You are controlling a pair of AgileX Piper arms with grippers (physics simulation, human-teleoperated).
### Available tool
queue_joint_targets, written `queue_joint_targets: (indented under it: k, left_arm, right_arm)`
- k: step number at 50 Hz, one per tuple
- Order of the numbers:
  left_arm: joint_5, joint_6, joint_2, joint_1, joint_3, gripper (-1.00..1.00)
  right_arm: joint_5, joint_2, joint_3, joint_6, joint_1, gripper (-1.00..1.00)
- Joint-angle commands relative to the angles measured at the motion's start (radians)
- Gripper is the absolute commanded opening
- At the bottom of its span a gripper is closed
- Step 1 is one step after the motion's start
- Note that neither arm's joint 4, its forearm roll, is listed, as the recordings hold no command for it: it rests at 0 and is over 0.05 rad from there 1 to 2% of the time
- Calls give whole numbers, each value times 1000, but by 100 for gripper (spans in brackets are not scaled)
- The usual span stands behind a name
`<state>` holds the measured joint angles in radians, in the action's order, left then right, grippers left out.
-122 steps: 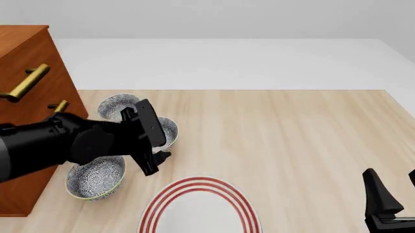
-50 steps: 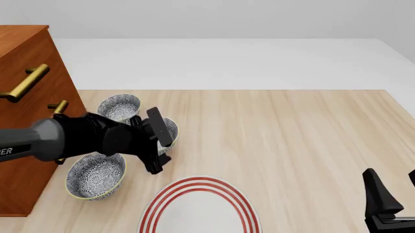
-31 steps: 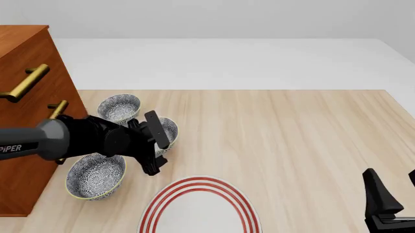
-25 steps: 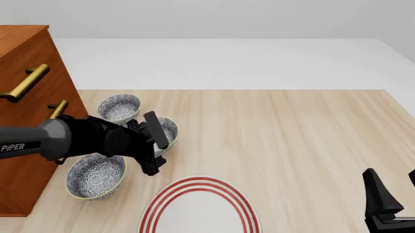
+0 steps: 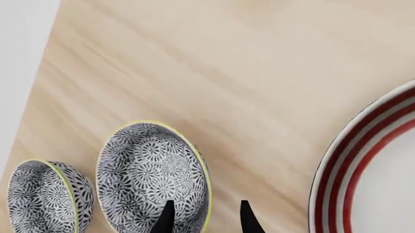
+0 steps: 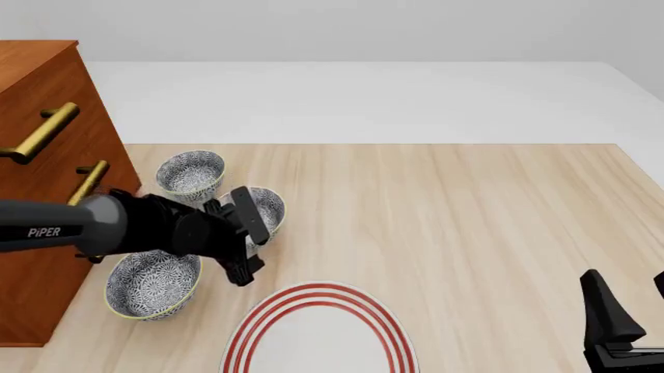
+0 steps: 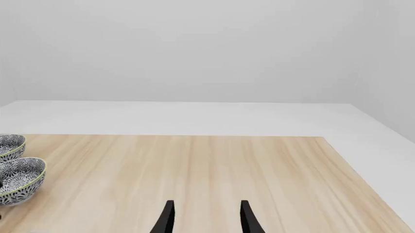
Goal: Pick up the bowl and put it in the middle on the plate.
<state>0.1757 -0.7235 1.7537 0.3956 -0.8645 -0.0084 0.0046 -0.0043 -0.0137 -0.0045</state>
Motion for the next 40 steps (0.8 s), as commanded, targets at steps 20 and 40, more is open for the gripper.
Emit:
queue_joint_targets:
  k: [20,40]
  left_arm:
    - [-39,-21,3,-17,27,-100]
    - [-64,-46,-98,22,37,-100]
  right_arm:
    - [-1,0,0,0,0,100]
    - [-1,1,1,0,0,100]
